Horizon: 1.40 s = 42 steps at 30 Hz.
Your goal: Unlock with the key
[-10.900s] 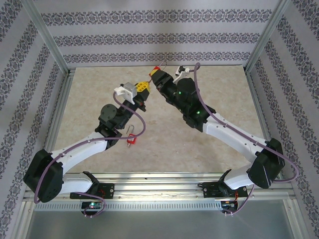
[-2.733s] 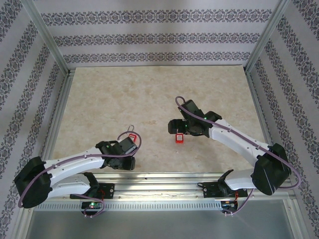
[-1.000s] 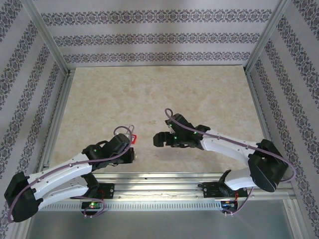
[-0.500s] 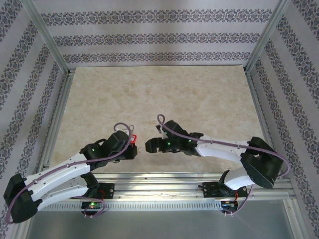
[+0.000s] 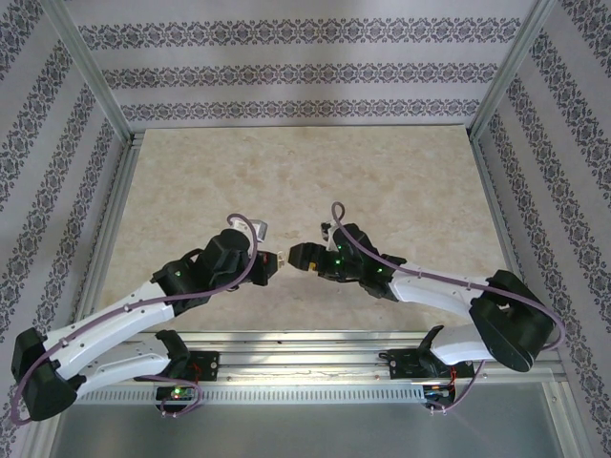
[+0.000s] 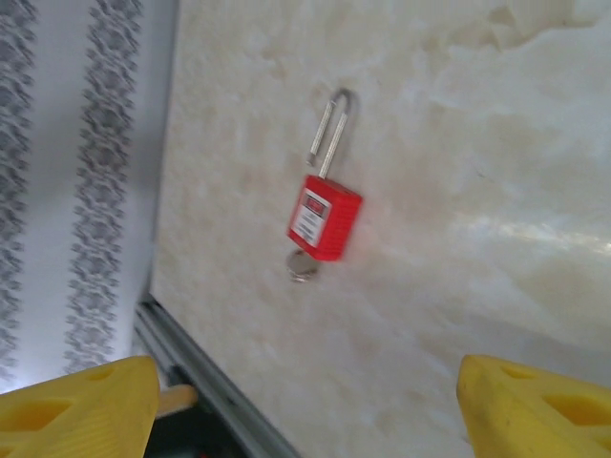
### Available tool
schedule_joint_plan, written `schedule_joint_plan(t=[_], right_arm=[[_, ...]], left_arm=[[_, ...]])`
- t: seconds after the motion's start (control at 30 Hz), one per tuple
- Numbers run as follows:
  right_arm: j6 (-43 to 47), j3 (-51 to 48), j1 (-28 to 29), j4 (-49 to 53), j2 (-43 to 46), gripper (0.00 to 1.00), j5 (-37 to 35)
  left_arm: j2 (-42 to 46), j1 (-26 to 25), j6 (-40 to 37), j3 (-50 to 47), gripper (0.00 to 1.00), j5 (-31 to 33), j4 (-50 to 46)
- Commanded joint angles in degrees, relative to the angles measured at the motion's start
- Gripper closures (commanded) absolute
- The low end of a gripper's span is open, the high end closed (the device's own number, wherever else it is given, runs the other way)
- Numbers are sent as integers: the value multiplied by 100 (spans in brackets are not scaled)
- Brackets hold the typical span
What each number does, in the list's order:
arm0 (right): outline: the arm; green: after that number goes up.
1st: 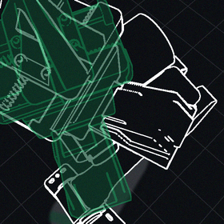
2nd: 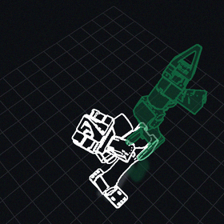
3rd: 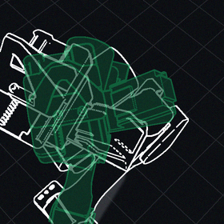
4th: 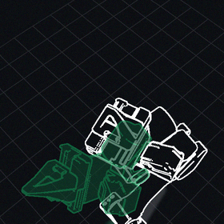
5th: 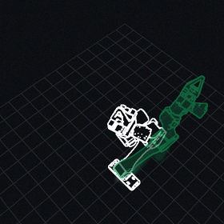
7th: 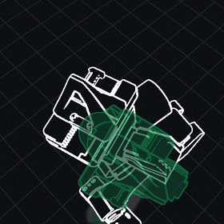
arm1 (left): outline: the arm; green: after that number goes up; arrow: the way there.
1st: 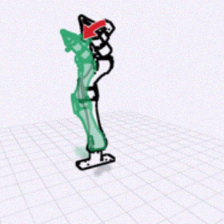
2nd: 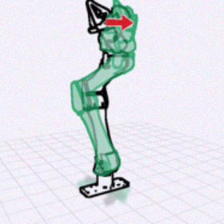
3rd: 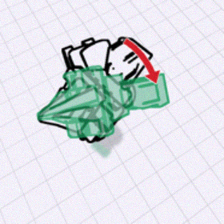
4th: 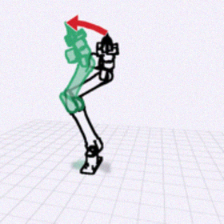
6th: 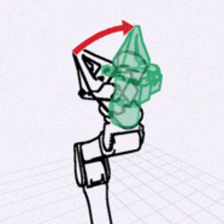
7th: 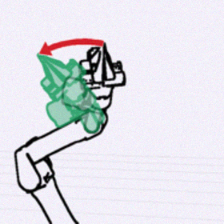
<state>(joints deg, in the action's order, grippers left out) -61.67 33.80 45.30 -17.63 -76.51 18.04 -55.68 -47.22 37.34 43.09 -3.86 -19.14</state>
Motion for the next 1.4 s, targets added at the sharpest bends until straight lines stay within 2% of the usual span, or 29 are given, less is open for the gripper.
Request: schedule_joint_plan(t=[0.0, 0.2, 0.3, 0.53, 0.67, 0.83, 1.0, 1.17, 1.3, 1.33, 1.37], right_arm=[[-1037, -299, -201, -945, 177, 17, 237], [-1963, -566, -348, -1434, 261, 14, 196], [-2545, -871, -472, -2231, 119, 13, 121], [-3272, -954, -585, -3584, -489, 12, -64], [-3624, -950, -694, -4387, -888, 12, -121], [-3789, -873, -764, -4733, -1081, 12, -201], [-3749, -1035, -931, -4487, -781, 12, -231], [-3788, -1012, -902, -4650, -885, 13, -108], [-3412, -1026, -969, -3955, -658, 15, 6], [-3304, -1033, -976, -3687, -551, 15, 25], [-3154, -1064, -984, -3343, -406, 15, 11]], left_arm=[[-332, 38, -543, 211, 100, 109, 780], [-919, 38, -906, 362, 100, 221, 1431], [-1120, 51, -1021, 390, 100, 230, 1813], [-1473, 46, -890, 204, 100, -96, 2849], [-1536, 46, -779, 109, 100, -103, 2989], [-1480, 46, -694, -82, 100, 47, 3043], [-1387, 81, -733, -160, 100, 233, 2957], [-1501, 90, -711, -152, 100, 175, 3143], [-1396, 218, -527, -166, 100, 301, 2673], [-1318, 267, -477, -171, 99, 330, 2468], [-1259, 327, -442, -119, 87, 367, 2074]])
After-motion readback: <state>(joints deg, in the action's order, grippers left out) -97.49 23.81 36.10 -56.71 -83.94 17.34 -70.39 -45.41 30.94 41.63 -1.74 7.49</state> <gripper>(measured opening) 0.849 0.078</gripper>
